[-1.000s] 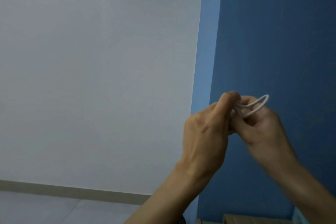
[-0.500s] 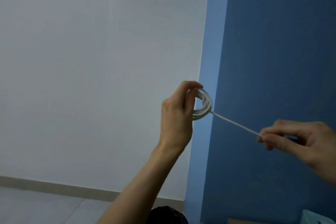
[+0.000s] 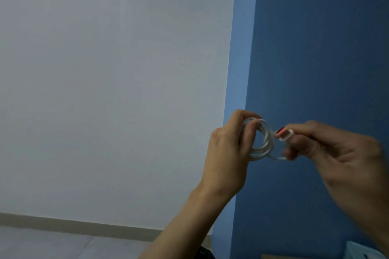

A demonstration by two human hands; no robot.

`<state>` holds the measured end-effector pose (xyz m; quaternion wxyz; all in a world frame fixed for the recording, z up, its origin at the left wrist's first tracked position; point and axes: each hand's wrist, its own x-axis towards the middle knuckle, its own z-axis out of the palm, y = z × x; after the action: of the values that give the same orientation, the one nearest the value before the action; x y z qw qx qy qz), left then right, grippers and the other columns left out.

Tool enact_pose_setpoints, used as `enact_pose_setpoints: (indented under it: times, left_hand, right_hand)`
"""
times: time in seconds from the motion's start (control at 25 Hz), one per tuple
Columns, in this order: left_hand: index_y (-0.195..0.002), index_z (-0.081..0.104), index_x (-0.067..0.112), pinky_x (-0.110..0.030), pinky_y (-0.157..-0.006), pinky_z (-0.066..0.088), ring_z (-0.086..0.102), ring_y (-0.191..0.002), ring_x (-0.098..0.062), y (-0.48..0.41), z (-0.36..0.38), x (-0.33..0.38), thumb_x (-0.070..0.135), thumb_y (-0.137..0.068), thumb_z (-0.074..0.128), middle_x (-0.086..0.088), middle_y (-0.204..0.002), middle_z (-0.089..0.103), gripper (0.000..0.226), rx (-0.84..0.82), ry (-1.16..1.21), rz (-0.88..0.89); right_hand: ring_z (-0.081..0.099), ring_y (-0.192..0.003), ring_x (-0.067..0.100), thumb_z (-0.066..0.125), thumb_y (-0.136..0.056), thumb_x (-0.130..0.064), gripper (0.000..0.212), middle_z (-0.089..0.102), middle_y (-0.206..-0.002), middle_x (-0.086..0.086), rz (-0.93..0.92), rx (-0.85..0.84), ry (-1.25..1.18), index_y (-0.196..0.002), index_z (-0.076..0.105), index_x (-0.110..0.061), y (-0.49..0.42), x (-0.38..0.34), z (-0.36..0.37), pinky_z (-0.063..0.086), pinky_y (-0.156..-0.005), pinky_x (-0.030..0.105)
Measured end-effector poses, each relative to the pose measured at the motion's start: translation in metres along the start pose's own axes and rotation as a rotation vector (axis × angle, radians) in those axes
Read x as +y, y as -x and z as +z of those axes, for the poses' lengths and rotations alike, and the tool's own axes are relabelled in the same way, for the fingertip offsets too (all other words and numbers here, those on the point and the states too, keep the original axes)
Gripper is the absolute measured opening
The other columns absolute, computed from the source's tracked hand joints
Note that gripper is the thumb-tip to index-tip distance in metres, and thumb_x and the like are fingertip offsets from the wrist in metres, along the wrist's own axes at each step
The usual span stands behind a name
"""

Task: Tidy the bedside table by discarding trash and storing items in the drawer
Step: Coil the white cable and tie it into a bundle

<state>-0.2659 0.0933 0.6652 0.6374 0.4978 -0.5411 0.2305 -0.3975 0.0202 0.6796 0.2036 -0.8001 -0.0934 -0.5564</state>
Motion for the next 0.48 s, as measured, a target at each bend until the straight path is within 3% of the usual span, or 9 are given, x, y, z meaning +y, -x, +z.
enact_pose_setpoints:
  times: [0.12, 0.28, 0.48]
  left_hand:
    - [-0.092, 0.056, 0.019, -0.029, -0.063, 0.049, 0.058, -0.067, -0.009, 0.004, 0.003, 0.009, 0.025, -0.096, 0.039, 0.012, -0.071, 0.058, 0.018, -0.071, 0.029, 0.009]
    - [-0.091, 0.05, 0.022, -0.047, -0.064, 0.051, 0.061, -0.071, -0.029, 0.006, 0.005, 0.007, 0.033, -0.098, 0.032, -0.007, -0.078, 0.063, 0.022, -0.066, 0.061, -0.029]
    - [-0.09, 0.045, 0.023, -0.043, -0.061, 0.054, 0.061, -0.068, -0.031, 0.011, 0.011, 0.007, 0.043, -0.091, 0.025, -0.005, -0.072, 0.062, 0.028, -0.093, -0.037, -0.025]
  right_hand:
    - [0.058, -0.069, 0.007, 0.053, -0.082, -0.039, 0.023, 0.058, -0.074, -0.009, -0.059, 0.003, 0.273, -0.093, 0.071, -0.03, 0.0, 0.004, 0.003, 0.046, -0.061, 0.018]
    - [0.054, -0.063, 0.011, 0.073, -0.075, -0.023, 0.01, 0.058, -0.071, -0.004, -0.073, 0.057, 0.423, -0.085, 0.075, -0.021, -0.005, 0.001, 0.003, 0.044, -0.055, 0.022]
    - [0.053, -0.067, 0.013, 0.079, -0.065, -0.015, 0.007, 0.061, -0.061, 0.001, -0.075, 0.056, 0.542, -0.066, 0.072, -0.015, -0.006, -0.006, 0.014, 0.042, -0.056, 0.014]
